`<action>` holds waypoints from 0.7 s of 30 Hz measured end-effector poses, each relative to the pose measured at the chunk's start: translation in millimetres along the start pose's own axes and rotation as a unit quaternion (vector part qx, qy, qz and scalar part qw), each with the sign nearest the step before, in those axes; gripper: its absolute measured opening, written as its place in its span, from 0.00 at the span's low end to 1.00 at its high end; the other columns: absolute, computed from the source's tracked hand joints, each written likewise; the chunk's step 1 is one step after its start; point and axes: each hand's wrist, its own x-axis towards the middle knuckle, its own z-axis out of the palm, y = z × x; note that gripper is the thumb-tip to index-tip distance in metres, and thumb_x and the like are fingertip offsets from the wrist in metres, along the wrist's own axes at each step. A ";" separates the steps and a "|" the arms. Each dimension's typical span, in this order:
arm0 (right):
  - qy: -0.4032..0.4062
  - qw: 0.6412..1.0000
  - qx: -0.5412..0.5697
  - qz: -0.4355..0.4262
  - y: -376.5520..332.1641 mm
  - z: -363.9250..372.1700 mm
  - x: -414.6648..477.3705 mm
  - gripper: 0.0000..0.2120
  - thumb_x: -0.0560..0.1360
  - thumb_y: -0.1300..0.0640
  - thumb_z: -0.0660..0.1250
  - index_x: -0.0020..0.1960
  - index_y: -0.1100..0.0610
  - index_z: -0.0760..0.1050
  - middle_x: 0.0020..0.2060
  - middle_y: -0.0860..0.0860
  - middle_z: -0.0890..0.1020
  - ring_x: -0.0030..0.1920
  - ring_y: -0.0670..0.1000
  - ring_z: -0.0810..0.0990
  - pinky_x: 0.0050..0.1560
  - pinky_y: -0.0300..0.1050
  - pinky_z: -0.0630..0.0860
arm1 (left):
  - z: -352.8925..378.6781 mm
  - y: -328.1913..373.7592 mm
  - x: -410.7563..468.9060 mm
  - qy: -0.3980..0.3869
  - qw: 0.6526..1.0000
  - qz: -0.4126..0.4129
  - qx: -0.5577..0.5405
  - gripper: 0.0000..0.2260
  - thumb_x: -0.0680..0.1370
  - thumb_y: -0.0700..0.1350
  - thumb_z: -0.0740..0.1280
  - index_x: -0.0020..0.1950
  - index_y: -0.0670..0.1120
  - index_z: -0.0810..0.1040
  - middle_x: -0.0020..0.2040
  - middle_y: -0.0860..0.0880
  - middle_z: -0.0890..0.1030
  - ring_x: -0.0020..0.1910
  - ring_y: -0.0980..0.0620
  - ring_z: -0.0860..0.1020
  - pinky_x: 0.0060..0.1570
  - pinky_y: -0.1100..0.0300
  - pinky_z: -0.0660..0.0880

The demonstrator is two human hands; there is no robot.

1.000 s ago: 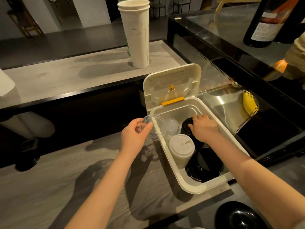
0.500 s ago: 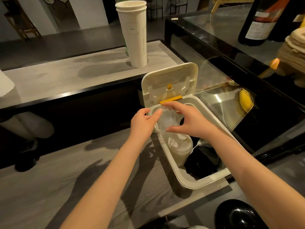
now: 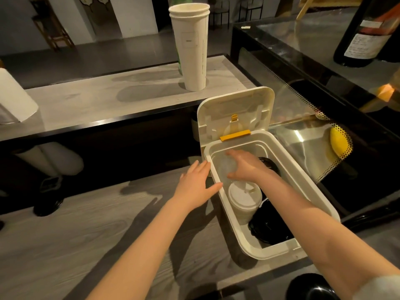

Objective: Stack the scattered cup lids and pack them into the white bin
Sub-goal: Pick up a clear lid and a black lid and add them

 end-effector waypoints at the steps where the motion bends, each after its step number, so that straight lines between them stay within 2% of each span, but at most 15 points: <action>1: -0.010 1.000 -0.022 0.010 -1.4 1.7 1.4 0.37 0.69 0.51 0.72 0.73 0.51 0.59 0.67 0.52 0.71 0.65 0.55 0.71 0.59 0.50 0.73 | -1.0 -0.9 0.2 -0.004 1.000 0.000 0.013 0.34 0.77 0.62 0.58 0.78 0.50 0.51 0.78 0.52 0.52 0.77 0.51 0.47 0.72 0.44 0.52; 4: -0.028 0.996 -0.074 0.038 -3.7 5.9 6.9 0.36 0.67 0.50 0.74 0.68 0.52 0.59 0.59 0.54 0.76 0.57 0.57 0.77 0.50 0.51 0.76 | -3.5 -2.8 2.0 -0.013 0.999 0.002 0.047 0.35 0.77 0.64 0.57 0.77 0.50 0.50 0.78 0.52 0.51 0.77 0.50 0.46 0.72 0.45 0.51; 8: -0.049 0.988 -0.143 0.038 -12.3 4.5 12.3 0.36 0.67 0.49 0.73 0.69 0.53 0.58 0.57 0.53 0.76 0.56 0.57 0.77 0.46 0.49 0.76 | -4.0 -2.8 2.8 -0.017 0.999 0.003 0.049 0.35 0.77 0.64 0.57 0.77 0.50 0.51 0.78 0.52 0.52 0.77 0.50 0.47 0.73 0.45 0.50; 13: -0.065 0.986 -0.147 0.042 -12.5 2.6 9.3 0.35 0.69 0.45 0.71 0.70 0.54 0.60 0.59 0.54 0.75 0.58 0.57 0.76 0.49 0.49 0.75 | -9.1 -5.7 0.5 -0.008 0.999 0.002 0.050 0.34 0.77 0.63 0.58 0.77 0.49 0.52 0.78 0.50 0.53 0.77 0.50 0.49 0.72 0.45 0.52; 17: 0.000 0.995 -0.096 0.025 -12.2 -4.7 0.3 0.28 0.73 0.46 0.67 0.69 0.54 0.63 0.60 0.54 0.75 0.59 0.57 0.74 0.53 0.51 0.74 | -21.5 -16.3 -7.7 0.035 0.997 -0.026 0.059 0.31 0.78 0.61 0.57 0.76 0.48 0.56 0.77 0.49 0.55 0.77 0.50 0.49 0.72 0.45 0.52; 21: 0.116 0.990 -0.059 -0.047 -37.7 -11.8 -10.4 0.25 0.76 0.48 0.63 0.70 0.54 0.64 0.63 0.54 0.74 0.63 0.56 0.72 0.55 0.51 0.74 | -41.6 -37.0 -22.4 0.066 0.994 -0.058 0.066 0.29 0.79 0.59 0.57 0.76 0.48 0.58 0.77 0.49 0.57 0.76 0.50 0.50 0.72 0.45 0.53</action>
